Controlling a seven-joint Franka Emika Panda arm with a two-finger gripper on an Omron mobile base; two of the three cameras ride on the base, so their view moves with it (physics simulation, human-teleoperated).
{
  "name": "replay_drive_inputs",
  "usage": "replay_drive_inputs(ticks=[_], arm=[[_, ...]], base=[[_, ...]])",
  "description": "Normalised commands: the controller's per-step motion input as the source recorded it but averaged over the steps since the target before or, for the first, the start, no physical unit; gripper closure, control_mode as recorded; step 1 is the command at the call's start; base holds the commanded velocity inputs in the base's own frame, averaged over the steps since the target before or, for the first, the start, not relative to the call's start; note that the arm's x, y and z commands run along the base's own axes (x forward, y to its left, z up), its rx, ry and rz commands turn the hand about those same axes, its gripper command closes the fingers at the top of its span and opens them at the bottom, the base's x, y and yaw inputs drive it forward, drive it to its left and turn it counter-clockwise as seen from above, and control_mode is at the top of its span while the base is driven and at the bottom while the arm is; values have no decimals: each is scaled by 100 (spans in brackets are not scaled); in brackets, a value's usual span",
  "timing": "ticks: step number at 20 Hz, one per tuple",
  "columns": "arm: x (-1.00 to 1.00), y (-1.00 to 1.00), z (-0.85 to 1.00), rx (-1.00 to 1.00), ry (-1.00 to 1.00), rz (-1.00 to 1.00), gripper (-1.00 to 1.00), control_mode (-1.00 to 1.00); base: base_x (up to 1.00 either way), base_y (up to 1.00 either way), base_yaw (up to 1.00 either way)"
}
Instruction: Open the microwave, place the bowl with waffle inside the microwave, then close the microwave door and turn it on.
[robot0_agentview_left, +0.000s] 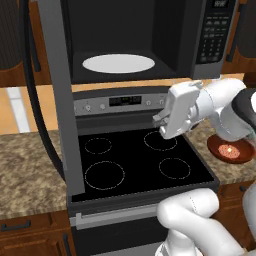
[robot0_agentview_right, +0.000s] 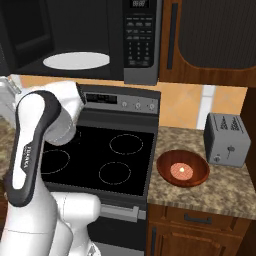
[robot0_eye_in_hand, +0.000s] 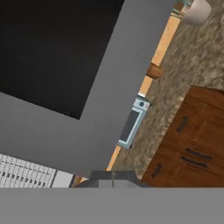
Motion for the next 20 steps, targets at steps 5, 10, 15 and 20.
replay_drive_inputs(ticks=[5, 10, 15, 20], arm=[[-2, -94, -96, -20, -4, -42, 100, -100], [61, -37, -66, -16, 16, -23, 100, -100], [56, -78, -26, -1, 30, -38, 100, -100], [27, -97, -24, 0, 24, -73, 100, -100]], base=[[0, 0, 0], [0, 0, 0], [0, 0, 0], [0, 0, 0]])
